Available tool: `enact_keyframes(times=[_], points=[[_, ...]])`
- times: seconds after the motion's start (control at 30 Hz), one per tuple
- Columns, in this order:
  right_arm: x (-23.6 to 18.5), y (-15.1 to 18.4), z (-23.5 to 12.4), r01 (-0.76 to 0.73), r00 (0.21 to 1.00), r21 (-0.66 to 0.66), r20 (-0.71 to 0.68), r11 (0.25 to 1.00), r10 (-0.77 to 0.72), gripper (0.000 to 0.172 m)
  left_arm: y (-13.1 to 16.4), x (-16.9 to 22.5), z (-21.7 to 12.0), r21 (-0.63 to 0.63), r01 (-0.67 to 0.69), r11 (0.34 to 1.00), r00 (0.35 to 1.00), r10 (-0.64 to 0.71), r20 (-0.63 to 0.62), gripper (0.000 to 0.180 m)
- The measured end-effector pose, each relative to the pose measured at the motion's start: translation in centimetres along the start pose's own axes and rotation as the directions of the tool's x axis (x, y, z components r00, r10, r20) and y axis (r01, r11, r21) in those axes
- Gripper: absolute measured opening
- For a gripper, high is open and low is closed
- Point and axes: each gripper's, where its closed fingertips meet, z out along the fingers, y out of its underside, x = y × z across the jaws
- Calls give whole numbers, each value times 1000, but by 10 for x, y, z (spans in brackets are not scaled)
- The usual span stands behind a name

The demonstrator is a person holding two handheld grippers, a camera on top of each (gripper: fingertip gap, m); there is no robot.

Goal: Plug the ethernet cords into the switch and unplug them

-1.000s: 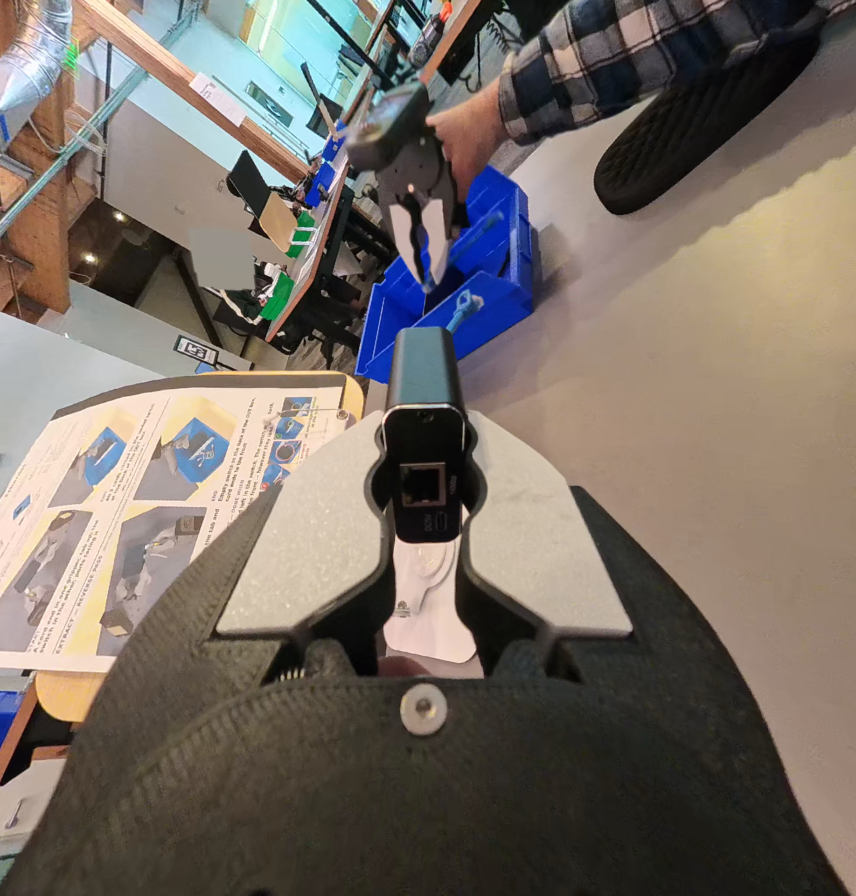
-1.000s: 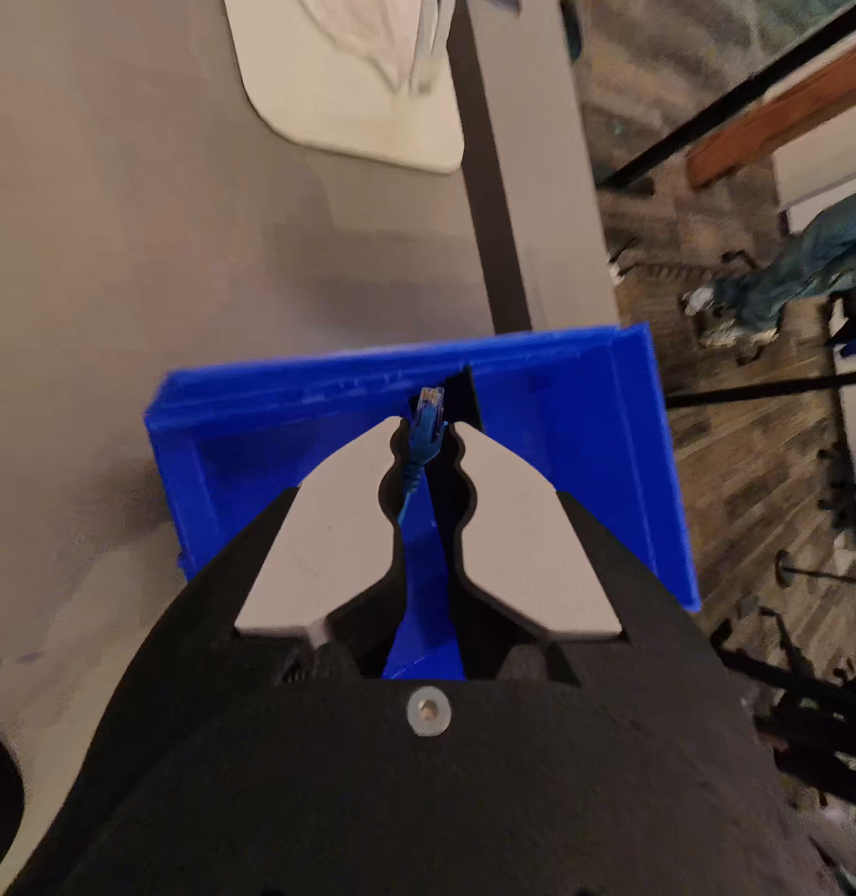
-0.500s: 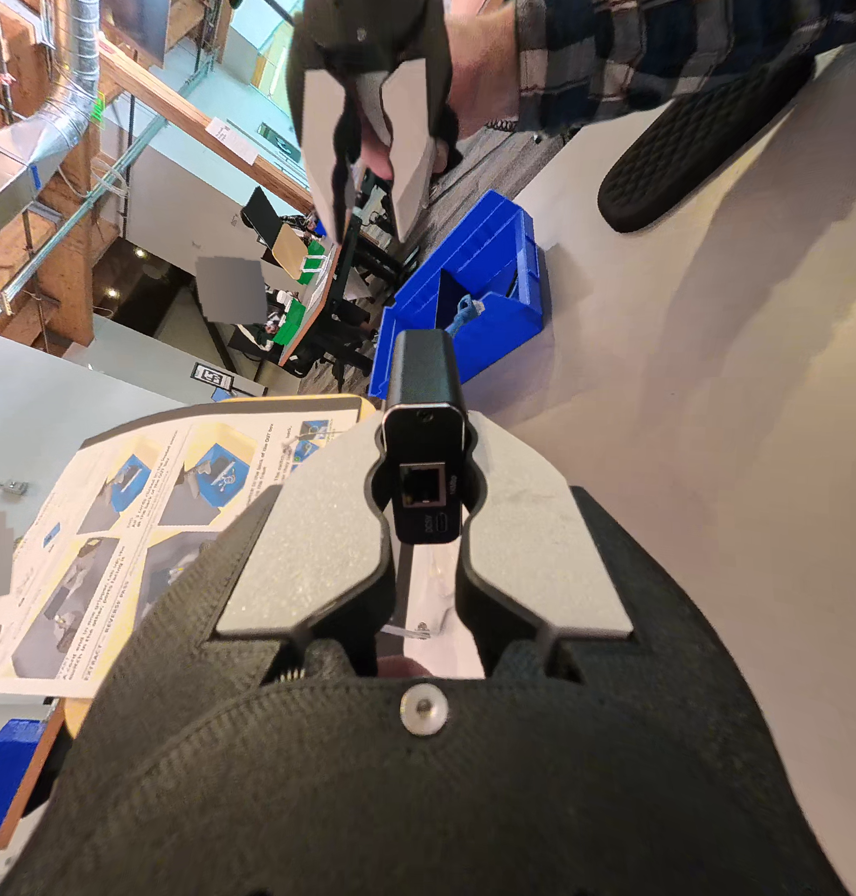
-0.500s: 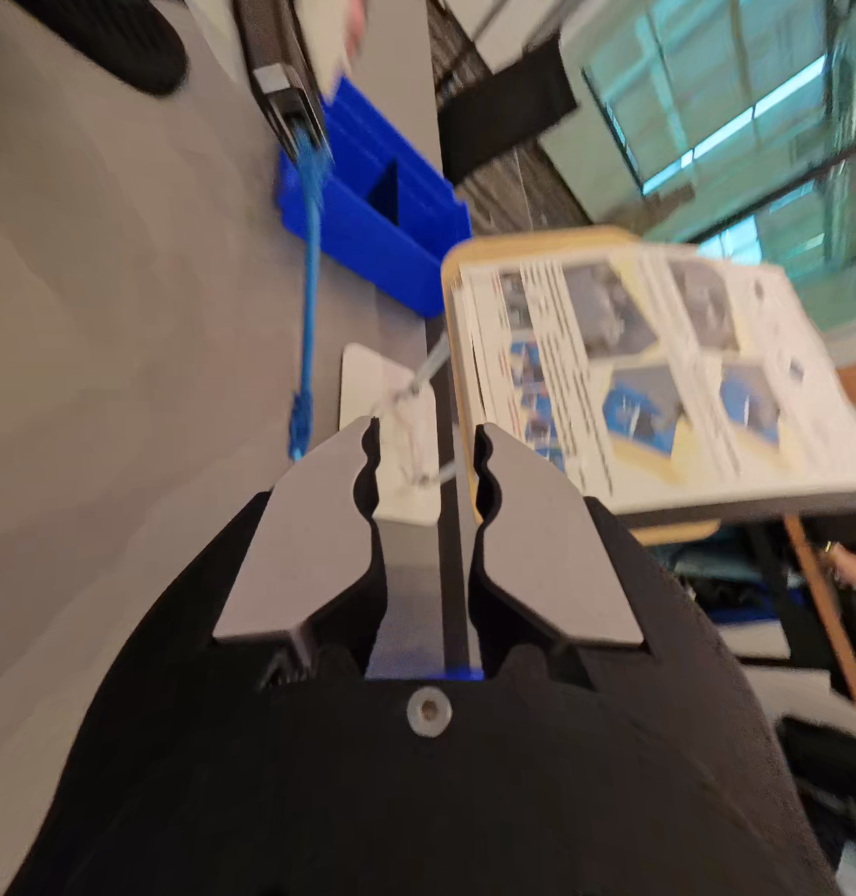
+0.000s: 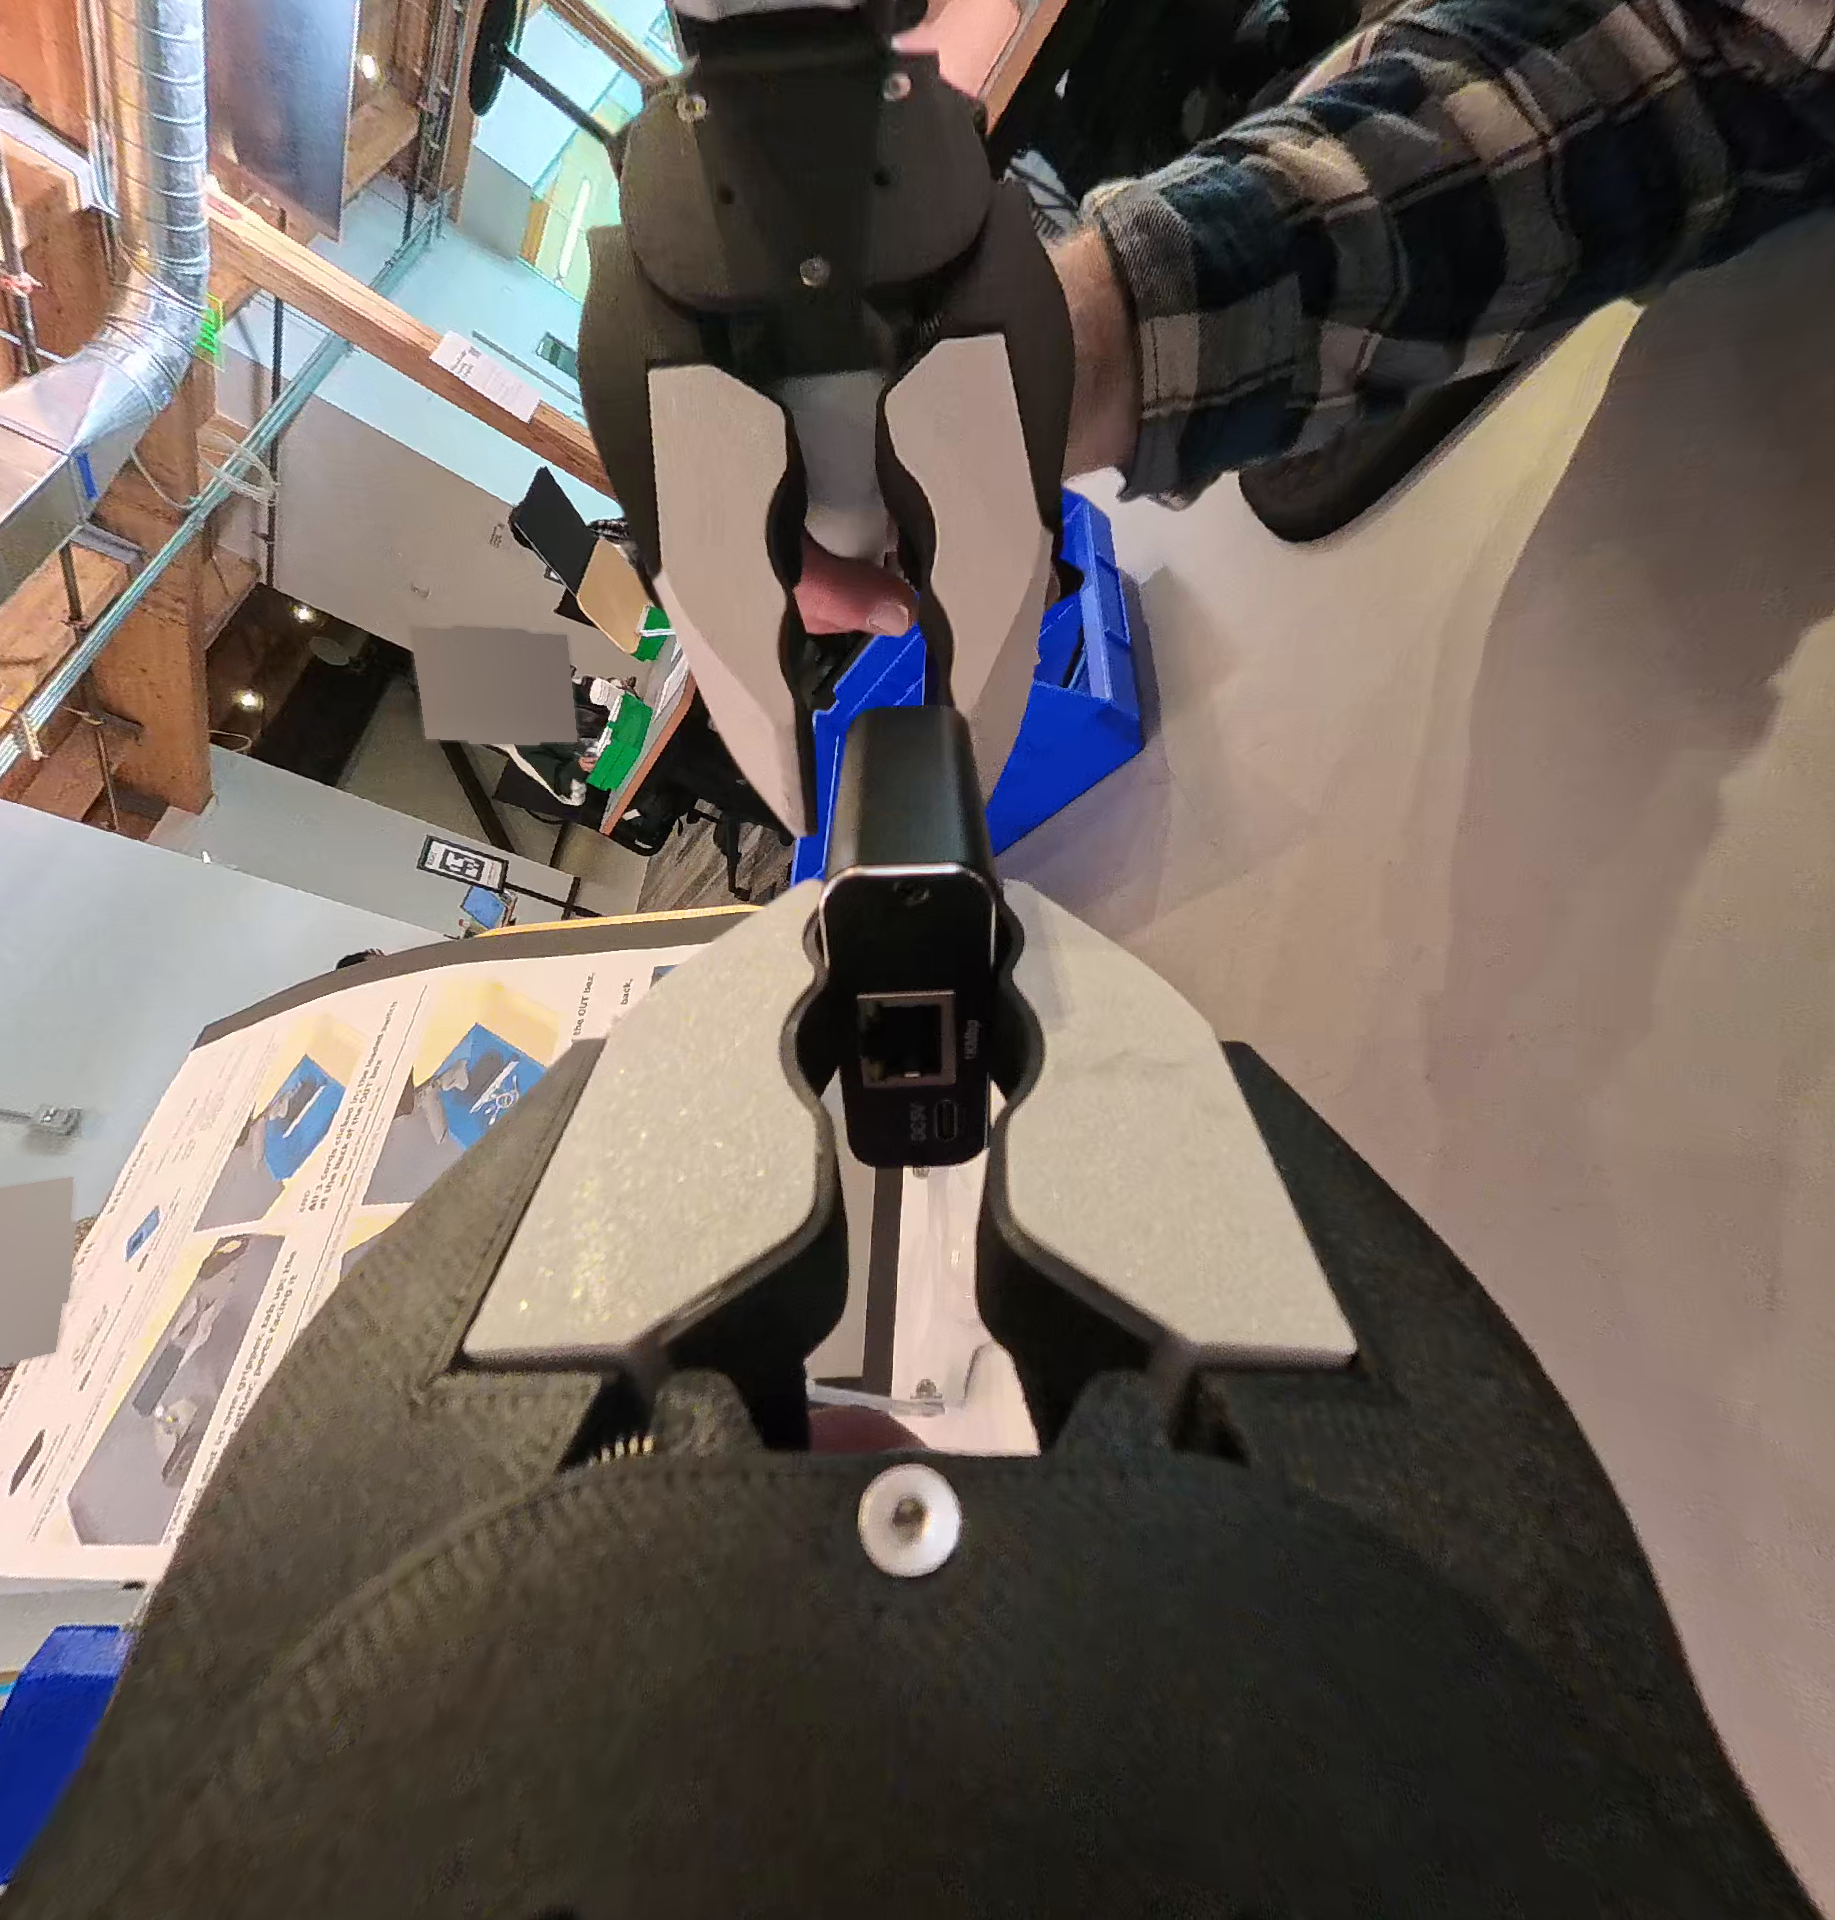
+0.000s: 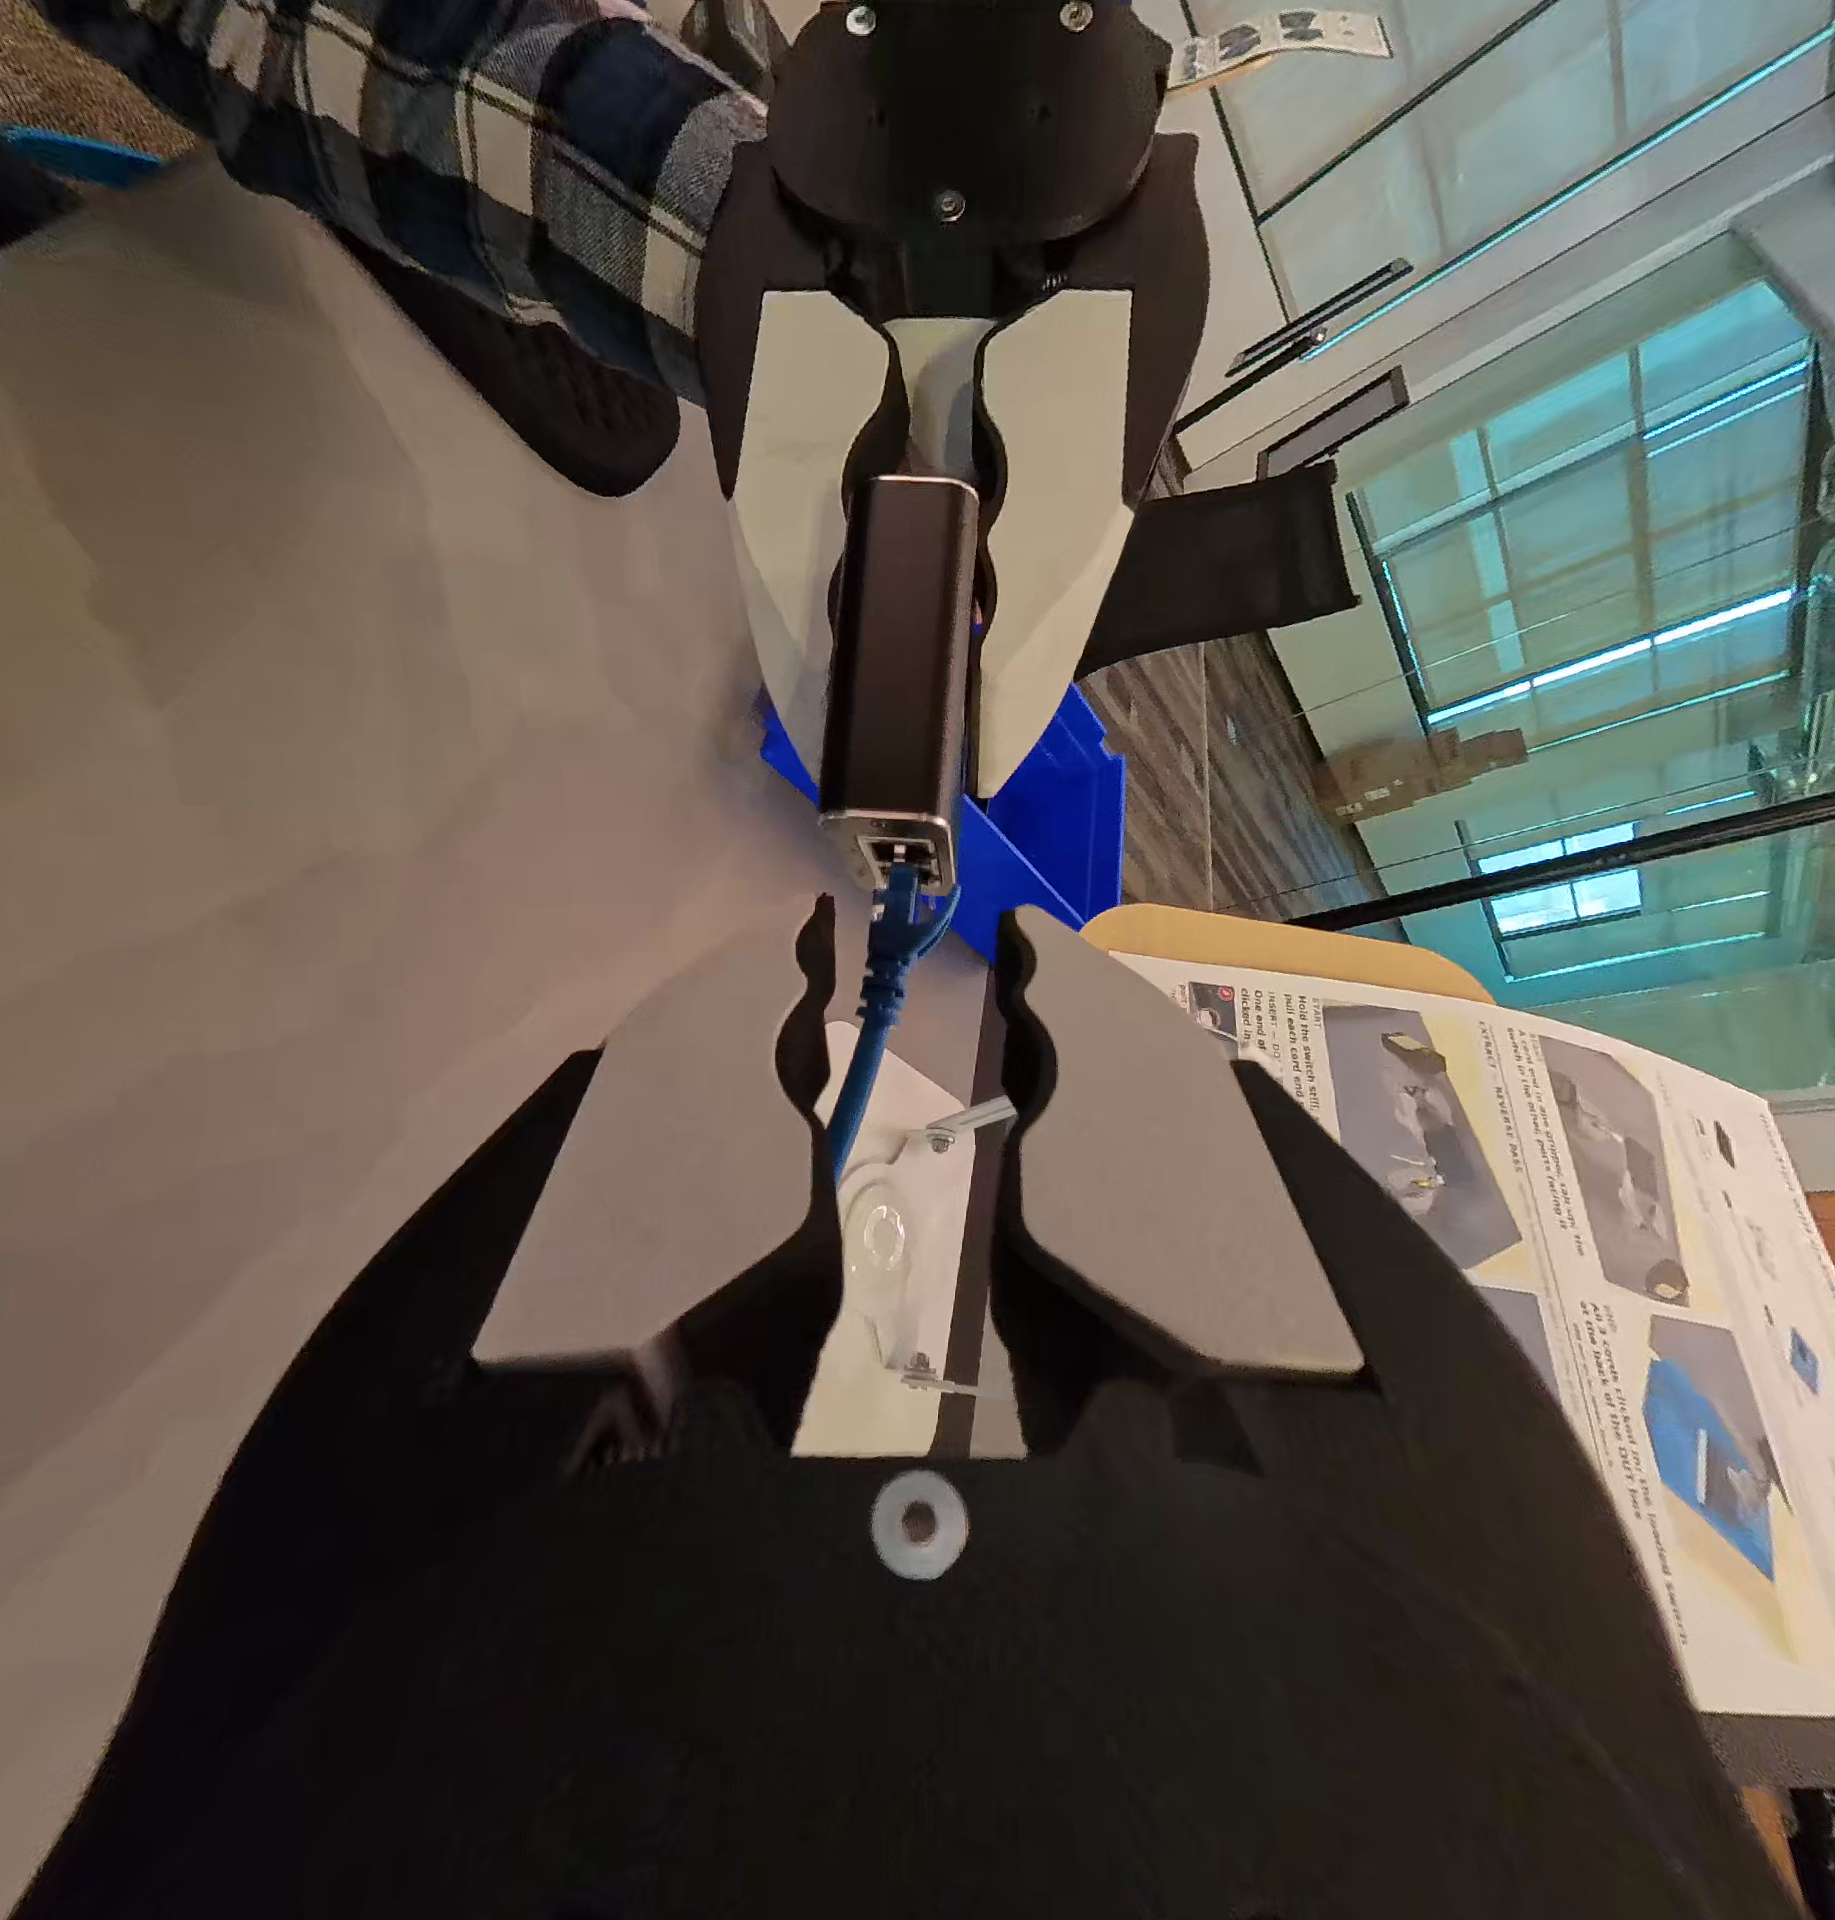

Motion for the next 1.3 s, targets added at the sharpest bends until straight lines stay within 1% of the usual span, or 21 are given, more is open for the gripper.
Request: enact_keyframes(times=[0.13,0.4,0.47,0.73,0.83,0.87,0.9,0.93,1.0,1.03,1.1,1.3], points=[[-2,5,3,4,1000,5,5,1000,-4,24,0,-1,2,9,3,1000,1000,-3,2,24],[-7,10,6,2,1000,14,4,1000,-3,18,-3,0,6,23,1,1000,1000,0,-9,25],[-8,10,6,8,1000,14,5,1000,-8,15,-5,1,7,29,1,1000,1000,-1,-12,25],[-11,9,5,20,1000,-24,12,1000,-20,12,-9,1,7,50,4,999,1000,-3,-19,25],[-8,6,1,11,1000,-34,15,999,-10,12,-8,-1,8,57,24,998,1000,-24,-12,25],[-7,6,1,8,1000,-38,20,999,-8,12,-7,-3,8,53,32,998,999,-32,-8,28],[-8,5,1,9,1000,-38,28,999,-7,12,-3,-5,9,37,33,999,999,-33,-1,35],[-9,4,0,8,999,-38,32,999,-6,12,2,-6,10,15,35,999,999,-35,0,38],[-8,4,0,18,1000,-64,24,998,-16,12,3,-2,10,16,28,999,999,-28,-27,28],[-7,3,0,21,1000,-70,22,997,-19,12,2,-1,10,22,29,999,999,-29,-29,26],[-5,4,0,26,1000,-84,15,996,-24,12,3,-2,11,14,34,999,999,-33,-24,26],[2,-4,-3,28,1000,-47,0,998,-28,14,-3,-5,9,82,52,995,999,-50,-17,25]])
